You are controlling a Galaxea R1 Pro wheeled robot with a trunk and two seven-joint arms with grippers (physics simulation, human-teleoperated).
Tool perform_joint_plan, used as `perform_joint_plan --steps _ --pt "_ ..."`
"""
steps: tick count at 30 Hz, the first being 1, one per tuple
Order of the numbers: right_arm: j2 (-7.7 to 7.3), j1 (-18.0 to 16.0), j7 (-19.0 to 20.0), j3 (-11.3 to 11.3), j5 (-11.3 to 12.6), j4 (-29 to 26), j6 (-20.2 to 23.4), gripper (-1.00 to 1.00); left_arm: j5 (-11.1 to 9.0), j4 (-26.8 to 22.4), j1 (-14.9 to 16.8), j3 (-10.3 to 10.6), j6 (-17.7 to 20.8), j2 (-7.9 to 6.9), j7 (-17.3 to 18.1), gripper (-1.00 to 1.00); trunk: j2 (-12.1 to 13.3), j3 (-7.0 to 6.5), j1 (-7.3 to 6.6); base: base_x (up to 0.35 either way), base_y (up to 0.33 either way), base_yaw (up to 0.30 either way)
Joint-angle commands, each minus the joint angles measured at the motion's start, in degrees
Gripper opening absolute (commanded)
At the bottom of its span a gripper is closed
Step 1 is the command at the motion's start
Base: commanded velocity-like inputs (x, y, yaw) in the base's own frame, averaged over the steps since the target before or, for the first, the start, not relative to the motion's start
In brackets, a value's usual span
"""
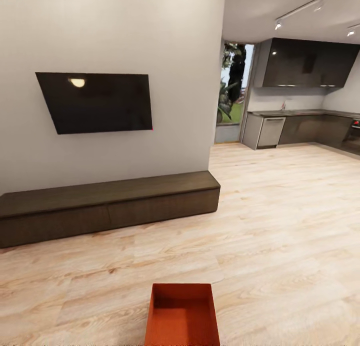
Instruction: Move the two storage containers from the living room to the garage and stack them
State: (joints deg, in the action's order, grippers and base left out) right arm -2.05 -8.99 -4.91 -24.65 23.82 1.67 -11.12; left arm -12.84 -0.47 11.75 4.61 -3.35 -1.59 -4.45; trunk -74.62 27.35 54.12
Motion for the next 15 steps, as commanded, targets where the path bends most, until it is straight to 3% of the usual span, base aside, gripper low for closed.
perform_joint_plan --steps 1,15 --pt "0.03 -0.07 -0.02 -0.48 0.44 0.17 -0.30 1.00 -0.52 0.03 0.03 0.49 -0.16 0.00 -0.12 1.00 -0.03 0.15 0.00 0.000 0.000 0.000" --pt "-0.06 -0.07 -0.02 -0.48 0.44 0.17 -0.30 1.00 -0.52 0.03 0.03 0.49 -0.16 0.00 -0.12 1.00 -0.03 1.44 0.00 0.000 0.000 0.000"
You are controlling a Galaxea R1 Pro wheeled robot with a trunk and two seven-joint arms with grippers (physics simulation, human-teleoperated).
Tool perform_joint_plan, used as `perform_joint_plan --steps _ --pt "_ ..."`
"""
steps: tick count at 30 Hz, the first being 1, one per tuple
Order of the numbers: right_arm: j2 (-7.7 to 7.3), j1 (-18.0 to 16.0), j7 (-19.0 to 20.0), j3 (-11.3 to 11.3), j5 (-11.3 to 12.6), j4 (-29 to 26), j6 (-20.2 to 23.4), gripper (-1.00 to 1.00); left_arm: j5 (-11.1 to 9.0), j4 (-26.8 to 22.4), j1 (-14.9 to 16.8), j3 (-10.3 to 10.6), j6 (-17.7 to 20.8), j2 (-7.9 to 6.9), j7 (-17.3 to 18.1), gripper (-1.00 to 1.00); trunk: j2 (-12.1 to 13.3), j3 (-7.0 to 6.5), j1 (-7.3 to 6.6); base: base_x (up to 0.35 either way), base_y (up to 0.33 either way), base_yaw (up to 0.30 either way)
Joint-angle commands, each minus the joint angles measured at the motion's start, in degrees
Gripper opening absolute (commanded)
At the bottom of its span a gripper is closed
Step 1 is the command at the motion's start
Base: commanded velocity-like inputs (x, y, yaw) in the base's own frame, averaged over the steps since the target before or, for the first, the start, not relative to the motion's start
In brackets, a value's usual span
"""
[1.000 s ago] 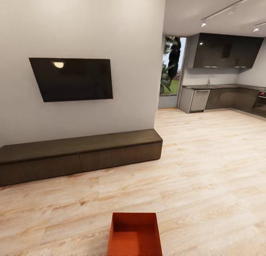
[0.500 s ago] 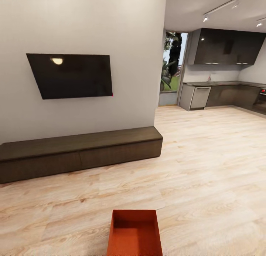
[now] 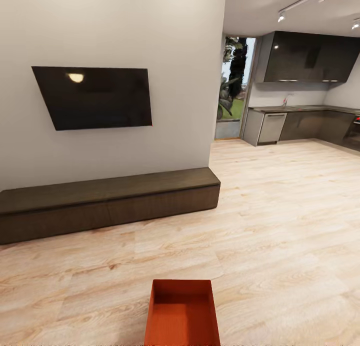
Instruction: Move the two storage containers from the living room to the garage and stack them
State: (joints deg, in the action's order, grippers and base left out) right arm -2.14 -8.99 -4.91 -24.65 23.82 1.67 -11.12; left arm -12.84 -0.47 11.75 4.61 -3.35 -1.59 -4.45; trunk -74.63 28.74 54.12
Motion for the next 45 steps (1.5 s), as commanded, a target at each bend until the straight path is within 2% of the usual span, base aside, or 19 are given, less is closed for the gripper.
perform_joint_plan --steps 1,45 --pt "0.03 -0.07 -0.02 -0.48 0.44 0.17 -0.30 1.00 -0.52 0.03 0.03 0.49 -0.16 0.00 -0.12 1.00 -0.03 0.15 0.00 0.000 0.000 0.000" --pt "0.03 -0.07 -0.02 -0.48 0.44 0.17 -0.30 1.00 -0.52 0.03 0.03 0.49 -0.16 0.00 -0.12 1.00 -0.03 4.21 0.00 0.000 0.000 0.000"
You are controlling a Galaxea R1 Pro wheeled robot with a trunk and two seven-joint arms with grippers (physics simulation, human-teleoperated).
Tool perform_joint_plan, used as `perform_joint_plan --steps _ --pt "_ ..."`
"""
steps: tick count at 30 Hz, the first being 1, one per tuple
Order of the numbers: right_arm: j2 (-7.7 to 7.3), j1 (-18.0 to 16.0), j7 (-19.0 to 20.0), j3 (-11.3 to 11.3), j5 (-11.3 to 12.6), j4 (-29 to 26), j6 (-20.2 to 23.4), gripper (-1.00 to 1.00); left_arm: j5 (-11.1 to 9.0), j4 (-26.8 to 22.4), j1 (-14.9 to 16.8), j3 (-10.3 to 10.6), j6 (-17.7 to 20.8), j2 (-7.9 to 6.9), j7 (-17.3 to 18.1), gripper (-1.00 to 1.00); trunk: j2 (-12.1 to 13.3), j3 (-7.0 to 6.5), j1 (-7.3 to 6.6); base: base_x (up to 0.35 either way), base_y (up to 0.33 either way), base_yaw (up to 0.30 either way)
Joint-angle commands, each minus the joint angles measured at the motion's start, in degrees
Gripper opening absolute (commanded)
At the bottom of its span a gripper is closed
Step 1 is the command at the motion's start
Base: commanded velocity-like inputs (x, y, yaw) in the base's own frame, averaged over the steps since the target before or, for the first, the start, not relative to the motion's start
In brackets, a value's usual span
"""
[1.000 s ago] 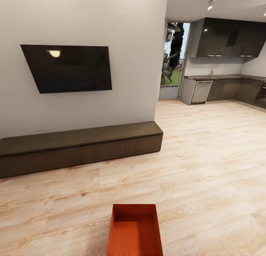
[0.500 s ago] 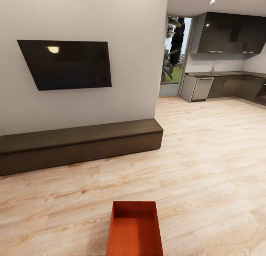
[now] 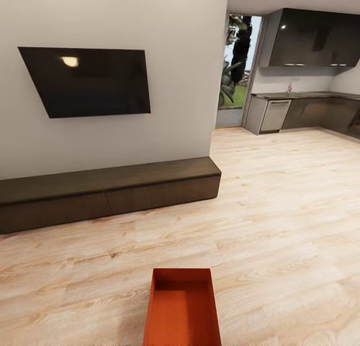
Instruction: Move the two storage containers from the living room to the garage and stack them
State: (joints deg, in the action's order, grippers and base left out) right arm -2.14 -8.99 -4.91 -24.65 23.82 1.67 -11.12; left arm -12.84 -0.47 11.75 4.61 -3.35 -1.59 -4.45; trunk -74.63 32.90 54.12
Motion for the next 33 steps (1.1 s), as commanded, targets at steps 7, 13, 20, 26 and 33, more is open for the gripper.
perform_joint_plan --steps 7,13,20,26,33 --pt "0.05 -0.06 -0.02 -0.50 0.44 0.17 -0.30 1.00 -0.52 0.03 0.03 0.49 -0.16 0.00 -0.12 1.00 -0.03 0.70 0.00 0.000 0.000 0.000" --pt "0.11 -0.06 -0.02 -0.51 0.44 0.17 -0.30 1.00 -0.52 0.03 0.03 0.49 -0.16 0.00 -0.12 1.00 -0.03 1.25 0.00 0.000 0.000 0.000" --pt "0.12 -0.06 -0.02 -0.49 0.44 0.17 -0.30 1.00 -0.52 0.03 0.03 0.49 -0.16 0.00 -0.12 1.00 -0.03 1.90 0.00 0.000 0.000 0.000" --pt "0.12 -0.06 -0.02 -0.51 0.44 0.17 -0.23 1.00 -0.52 0.03 0.03 0.49 -0.16 0.00 -0.12 1.00 -0.03 2.45 0.00 0.000 0.000 0.000" --pt "0.11 -0.06 -0.02 -0.49 0.47 0.17 -0.28 1.00 -0.52 0.03 0.03 0.49 -0.16 0.00 -0.12 1.00 -0.03 3.10 0.00 0.000 0.000 0.000"
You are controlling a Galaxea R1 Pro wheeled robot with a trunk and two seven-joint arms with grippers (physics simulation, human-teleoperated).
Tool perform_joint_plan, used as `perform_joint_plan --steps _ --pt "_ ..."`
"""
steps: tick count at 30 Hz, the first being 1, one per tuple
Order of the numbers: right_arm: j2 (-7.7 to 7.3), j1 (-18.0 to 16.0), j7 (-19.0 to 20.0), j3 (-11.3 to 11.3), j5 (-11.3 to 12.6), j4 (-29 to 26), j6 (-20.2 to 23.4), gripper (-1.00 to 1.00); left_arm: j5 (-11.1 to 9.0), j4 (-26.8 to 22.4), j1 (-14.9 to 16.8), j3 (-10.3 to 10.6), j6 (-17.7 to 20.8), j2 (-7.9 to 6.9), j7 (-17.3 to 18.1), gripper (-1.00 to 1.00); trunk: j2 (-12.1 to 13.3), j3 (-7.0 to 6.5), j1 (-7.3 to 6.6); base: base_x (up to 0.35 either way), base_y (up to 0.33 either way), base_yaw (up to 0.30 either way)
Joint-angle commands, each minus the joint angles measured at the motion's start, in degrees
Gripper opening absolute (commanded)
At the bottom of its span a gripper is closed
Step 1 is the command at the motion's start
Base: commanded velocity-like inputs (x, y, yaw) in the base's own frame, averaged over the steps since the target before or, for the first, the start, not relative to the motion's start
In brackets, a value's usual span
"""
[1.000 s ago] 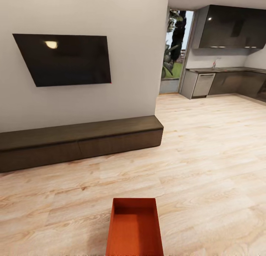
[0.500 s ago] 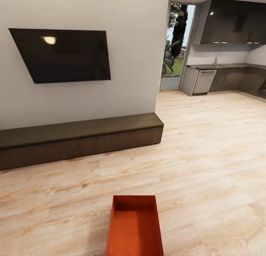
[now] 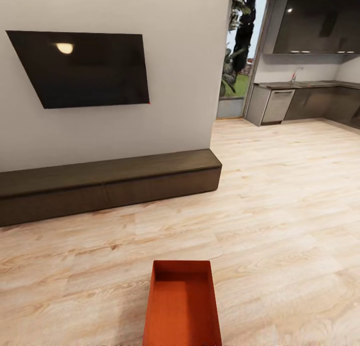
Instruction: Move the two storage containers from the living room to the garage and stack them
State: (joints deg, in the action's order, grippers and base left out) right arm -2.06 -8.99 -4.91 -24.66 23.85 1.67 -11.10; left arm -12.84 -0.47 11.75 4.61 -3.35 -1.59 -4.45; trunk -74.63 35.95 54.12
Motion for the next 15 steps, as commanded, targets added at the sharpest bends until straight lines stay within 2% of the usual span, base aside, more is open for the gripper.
perform_joint_plan --steps 1,15 --pt "0.03 -0.06 -0.02 -0.48 0.43 0.17 -0.31 1.00 -0.52 0.03 0.03 0.49 -0.16 0.00 -0.12 1.00 -0.03 0.14 0.00 0.000 0.000 0.000" --pt "-0.13 -0.06 0.08 -0.65 0.40 0.17 0.35 1.00 -0.52 0.03 0.03 0.49 -0.16 0.00 -0.12 1.00 -0.03 1.43 0.00 0.000 0.000 0.000"
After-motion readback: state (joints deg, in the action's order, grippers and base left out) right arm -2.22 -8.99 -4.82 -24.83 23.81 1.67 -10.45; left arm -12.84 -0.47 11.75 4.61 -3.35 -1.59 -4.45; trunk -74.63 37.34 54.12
